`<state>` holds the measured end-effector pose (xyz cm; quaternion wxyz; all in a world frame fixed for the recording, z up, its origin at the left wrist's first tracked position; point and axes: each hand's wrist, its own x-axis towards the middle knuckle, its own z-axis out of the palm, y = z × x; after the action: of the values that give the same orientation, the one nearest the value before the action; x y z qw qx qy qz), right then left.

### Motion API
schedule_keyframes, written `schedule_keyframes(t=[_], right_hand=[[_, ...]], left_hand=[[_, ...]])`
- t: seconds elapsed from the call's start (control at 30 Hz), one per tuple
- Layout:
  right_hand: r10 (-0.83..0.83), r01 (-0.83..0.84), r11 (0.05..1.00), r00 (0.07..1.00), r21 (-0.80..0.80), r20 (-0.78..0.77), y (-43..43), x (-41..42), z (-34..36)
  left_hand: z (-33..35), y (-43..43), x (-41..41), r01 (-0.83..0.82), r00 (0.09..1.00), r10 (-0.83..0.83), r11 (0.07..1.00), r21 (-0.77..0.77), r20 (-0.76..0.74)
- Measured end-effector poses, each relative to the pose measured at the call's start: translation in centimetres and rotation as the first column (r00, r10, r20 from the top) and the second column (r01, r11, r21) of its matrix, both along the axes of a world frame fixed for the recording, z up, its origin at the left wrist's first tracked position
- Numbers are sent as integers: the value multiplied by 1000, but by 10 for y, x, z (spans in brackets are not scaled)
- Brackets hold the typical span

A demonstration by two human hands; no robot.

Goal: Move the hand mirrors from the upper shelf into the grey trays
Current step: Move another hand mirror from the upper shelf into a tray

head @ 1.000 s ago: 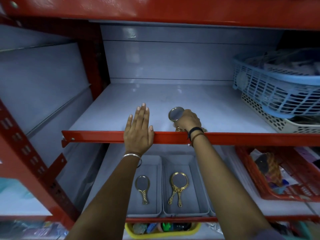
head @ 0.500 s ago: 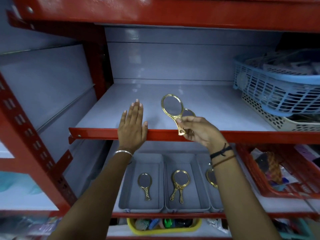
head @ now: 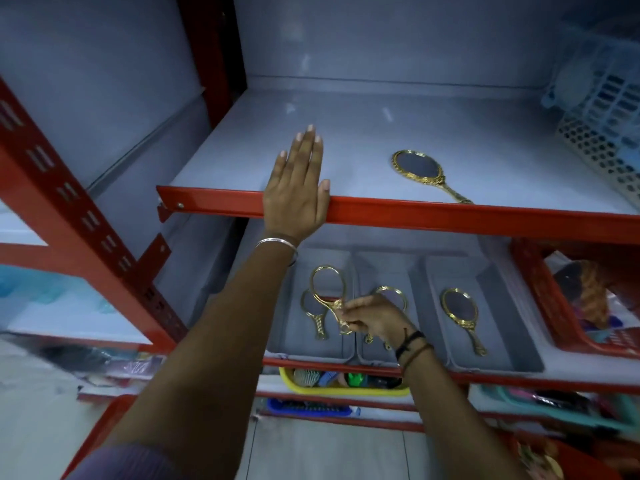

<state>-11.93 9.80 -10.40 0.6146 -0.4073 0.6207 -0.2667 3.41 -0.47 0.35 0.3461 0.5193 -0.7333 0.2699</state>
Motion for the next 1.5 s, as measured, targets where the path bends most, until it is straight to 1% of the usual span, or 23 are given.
schedule_keyframes(t=[0.07, 0.17, 0.23, 0.33, 0.4, 0.47, 0.57, 0.7, 0.8, 0.87, 0.93, 1.0, 1.07, 1.1, 1.13, 1.17, 1.2, 1.23, 1.27, 1.3, 1.33, 1.43, 1.5], right_hand=[[-20, 20, 1000, 998, 2, -65, -15, 18, -23], [64, -56, 998, 951, 37, -301, -42, 40, -56], [56, -51, 998, 898, 24, -436, -54, 47, -77], [2, 4, 1000, 870, 9, -493, -61, 51, -95], [64, -56, 998, 848, 31, -525, -59, 55, -93], [117, -121, 992, 798, 33, -591, -57, 58, -91], [74, -73, 997, 791, 26, -607, -54, 59, -90], [5, -61, 995, 844, -85, -537, -45, 50, -63], [-50, -69, 956, 919, -284, -392, -28, 29, -13], [-61, -35, 916, 972, -400, -225, -13, 13, 33], [-51, 21, 870, 998, -493, -48, 1, -4, 82], [-79, 80, 805, 996, -588, 28, 8, -22, 128], [-166, 137, 715, 986, -685, 24, 3, -39, 157], [-249, 148, 664, 968, -733, -31, -4, -47, 166], [-354, 148, 623, 929, -768, -108, -13, -56, 169], [-455, 120, 602, 864, -789, -216, -23, -66, 170], [-535, 76, 616, 771, -784, -346, -35, -75, 169], [-562, 26, 669, 671, -742, -483, -45, -83, 166], [-541, -8, 741, 584, -671, -604, -53, -88, 165], [-496, -24, 806, 518, -592, -697, -58, -90, 165], [-447, -31, 853, 472, -520, -760, -62, -89, 167], [-392, -55, 894, 389, -445, -834, -73, -83, 176], [-361, -74, 908, 357, -412, -862, -77, -77, 180]], left_hand=[[-1, 1, -1, 1, 1000, -1, 1000, -23, 5], [-2, -1, 0, -3, 1000, 3, 999, -41, 9], [-2, -2, 0, -5, 1000, 6, 998, -58, 14], [-3, -4, 0, -18, 999, 21, 997, -75, 34], [-4, -5, 0, -17, 999, 20, 997, -80, 34], [-3, -4, 0, -14, 999, 16, 998, -69, 29], [-2, -3, 0, -8, 1000, 9, 999, -48, 26], [0, -1, -1, -3, 1000, 4, 1000, -16, 9], [2, 2, -2, -13, 1000, 13, 1000, -1, 10], [2, 4, -3, -14, 1000, 14, 1000, 15, -6], [3, 8, -8, -13, 999, 14, 999, 42, -37], [5, 12, -14, -6, 998, 12, 996, 91, -69], [6, 16, -21, 13, 998, -4, 990, 139, -66], [8, 18, -28, 25, 998, -17, 988, 154, -53], [9, 20, -34, 33, 999, -26, 985, 169, -43], [11, 22, -43, 36, 999, -28, 983, 182, -45], [13, 23, -52, 39, 998, -29, 980, 193, -55], [14, 24, -60, 42, 997, -29, 977, 208, -69], [17, 24, -69, 45, 997, -28, 974, 221, -78], [18, 24, -77, 47, 996, -29, 972, 229, -81], [19, 23, -83, 49, 996, -31, 971, 234, -79], [19, 19, -92, 43, 995, -20, 969, 243, -95], [16, 17, -89, 41, 996, -19, 969, 245, -89]])
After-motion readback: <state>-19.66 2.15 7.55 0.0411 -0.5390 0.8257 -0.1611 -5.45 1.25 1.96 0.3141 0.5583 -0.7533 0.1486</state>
